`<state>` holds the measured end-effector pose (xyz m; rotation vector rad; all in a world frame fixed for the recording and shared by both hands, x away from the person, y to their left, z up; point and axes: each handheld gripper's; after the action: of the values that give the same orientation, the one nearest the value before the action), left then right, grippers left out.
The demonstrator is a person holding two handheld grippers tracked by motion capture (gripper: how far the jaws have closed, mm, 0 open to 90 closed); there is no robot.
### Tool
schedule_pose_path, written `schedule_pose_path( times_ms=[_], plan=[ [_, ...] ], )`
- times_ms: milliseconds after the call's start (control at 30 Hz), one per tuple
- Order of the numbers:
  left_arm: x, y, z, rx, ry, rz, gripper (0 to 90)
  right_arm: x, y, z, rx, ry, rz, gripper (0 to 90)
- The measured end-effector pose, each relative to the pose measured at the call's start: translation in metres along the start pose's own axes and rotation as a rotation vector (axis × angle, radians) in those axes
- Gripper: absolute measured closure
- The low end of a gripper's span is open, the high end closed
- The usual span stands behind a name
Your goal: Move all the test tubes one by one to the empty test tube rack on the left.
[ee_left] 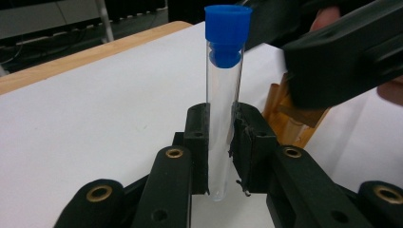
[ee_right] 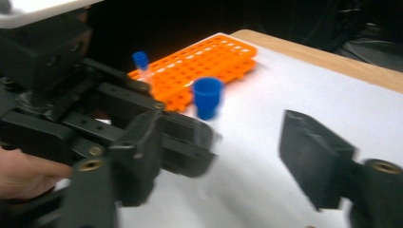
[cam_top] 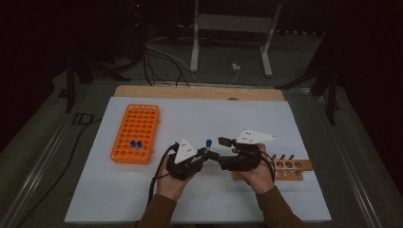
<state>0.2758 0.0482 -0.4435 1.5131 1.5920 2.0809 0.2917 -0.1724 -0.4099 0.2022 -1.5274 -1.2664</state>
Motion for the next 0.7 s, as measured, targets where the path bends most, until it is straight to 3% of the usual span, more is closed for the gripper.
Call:
schedule_pose_path(
  times_ms=[133,467,700],
  plan=[
    [0.004,-0.003,0.005,0.014,0.011,0.000,77.1,0.006,-0.002,-0.005,-0.011,-0.059,-0.014,16.7],
    [0.017,-0.009,0.018,0.039,0.041,-0.006,77.1,0.022,-0.010,-0.018,-0.025,-0.141,-0.027,3.5],
    [0.028,-0.015,0.028,0.060,0.059,-0.019,77.0,0.032,-0.015,-0.025,-0.029,-0.194,-0.031,0.5]
  ],
)
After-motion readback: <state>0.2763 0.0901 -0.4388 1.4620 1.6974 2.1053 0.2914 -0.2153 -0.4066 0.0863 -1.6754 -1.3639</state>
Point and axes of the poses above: each handheld gripper's, and its own axes: x roughly backward along the jaws, y roughly out of its top, z roughly to its left, and after that the axes turned 13 degrees about z, right-handed
